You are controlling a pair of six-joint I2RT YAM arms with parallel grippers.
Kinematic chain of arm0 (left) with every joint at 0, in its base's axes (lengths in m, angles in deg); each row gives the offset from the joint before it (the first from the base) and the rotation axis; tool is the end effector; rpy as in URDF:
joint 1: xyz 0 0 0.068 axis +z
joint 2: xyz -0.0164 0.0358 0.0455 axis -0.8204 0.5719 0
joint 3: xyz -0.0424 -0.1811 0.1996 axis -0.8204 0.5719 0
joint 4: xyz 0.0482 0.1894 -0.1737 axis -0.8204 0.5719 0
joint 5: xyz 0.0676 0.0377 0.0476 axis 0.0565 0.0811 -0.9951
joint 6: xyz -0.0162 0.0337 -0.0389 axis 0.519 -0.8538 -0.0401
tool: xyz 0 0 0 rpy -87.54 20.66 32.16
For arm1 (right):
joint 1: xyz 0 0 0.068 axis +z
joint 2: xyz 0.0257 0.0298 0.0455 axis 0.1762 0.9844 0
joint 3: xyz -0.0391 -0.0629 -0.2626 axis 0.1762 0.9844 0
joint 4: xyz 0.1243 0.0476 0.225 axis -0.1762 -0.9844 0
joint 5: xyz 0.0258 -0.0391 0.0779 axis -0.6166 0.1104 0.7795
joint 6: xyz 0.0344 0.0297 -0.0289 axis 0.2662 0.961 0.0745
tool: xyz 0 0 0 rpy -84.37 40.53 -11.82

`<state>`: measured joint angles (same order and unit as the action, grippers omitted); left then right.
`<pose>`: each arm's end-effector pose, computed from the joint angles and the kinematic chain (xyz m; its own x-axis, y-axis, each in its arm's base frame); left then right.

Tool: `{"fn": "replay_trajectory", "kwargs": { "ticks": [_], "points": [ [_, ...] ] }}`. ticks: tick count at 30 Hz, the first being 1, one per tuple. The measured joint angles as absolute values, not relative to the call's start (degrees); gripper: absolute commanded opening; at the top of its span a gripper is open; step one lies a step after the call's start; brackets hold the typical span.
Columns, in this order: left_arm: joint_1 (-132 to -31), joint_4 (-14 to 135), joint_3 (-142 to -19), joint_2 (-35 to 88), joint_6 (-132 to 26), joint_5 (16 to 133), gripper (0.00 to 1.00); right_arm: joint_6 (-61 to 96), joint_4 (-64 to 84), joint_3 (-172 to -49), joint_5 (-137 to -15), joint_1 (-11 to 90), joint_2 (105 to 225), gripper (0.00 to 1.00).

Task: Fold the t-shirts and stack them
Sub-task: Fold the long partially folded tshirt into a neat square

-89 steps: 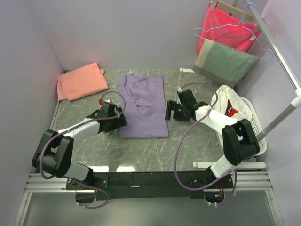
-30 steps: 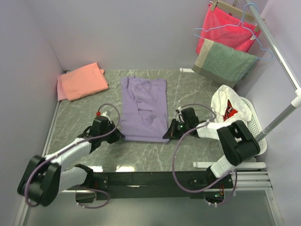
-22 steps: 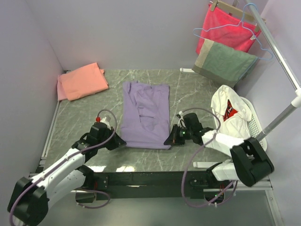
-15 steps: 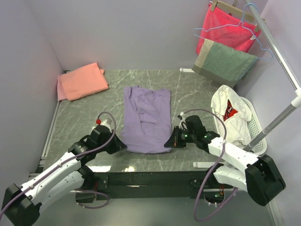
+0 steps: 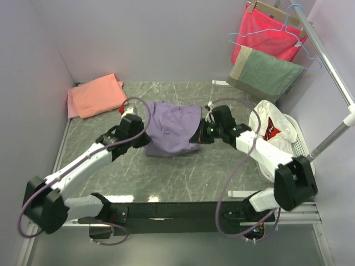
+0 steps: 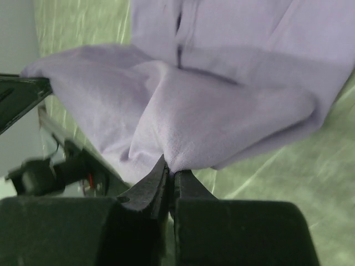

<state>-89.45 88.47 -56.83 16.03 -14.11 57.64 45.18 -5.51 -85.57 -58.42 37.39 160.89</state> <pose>0.2029 -0.1322 0.2680 -0.7136 -0.4306 -0.5526 -0.1228 0.8534 -0.5065 0.2470 0.1438 0.2463 -0.8824 0.1232 -0.4540 -0.2342 0.7220 0.6511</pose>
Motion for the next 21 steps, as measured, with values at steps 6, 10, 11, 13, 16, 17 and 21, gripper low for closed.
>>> {"fn": "replay_trajectory", "kwargs": {
  "ticks": [6, 10, 11, 13, 16, 17, 21],
  "points": [
    [-81.51, 83.03, -65.83, 29.73, -19.22, 58.47, 0.01, 41.7, -6.87, -98.8, -57.94, 33.02, 175.86, 0.0],
    [-78.69, 79.9, -73.31, 39.66, -21.63, 60.11, 0.01, 39.87, -8.6, -108.15, -56.73, 30.2, 185.28, 0.01],
    [-78.15, 79.14, -75.43, 42.35, -22.11, 60.64, 0.01, 39.45, -9.12, -110.77, -56.17, 29.37, 187.73, 0.01],
    [-77.12, 77.76, -79.32, 47.61, -22.92, 61.51, 0.01, 38.86, -10.13, -116.17, -55.16, 27.93, 192.49, 0.02],
    [-75.09, 76.25, -85.26, 55.24, -23.14, 64.31, 0.01, 38.03, -12.2, -125.55, -53.56, 26.09, 200.03, 0.02],
    [-74.41, 75.73, -86.7, 57.16, -23.14, 65.12, 0.01, 37.99, -12.51, -127.45, -53.26, 25.85, 201.61, 0.08],
    [-70.74, 74.35, -94.0, 66.41, -23.11, 70.28, 0.6, 37.68, -14.26, -139.95, -52.17, 24.34, 211.46, 0.66]
  ]
}}
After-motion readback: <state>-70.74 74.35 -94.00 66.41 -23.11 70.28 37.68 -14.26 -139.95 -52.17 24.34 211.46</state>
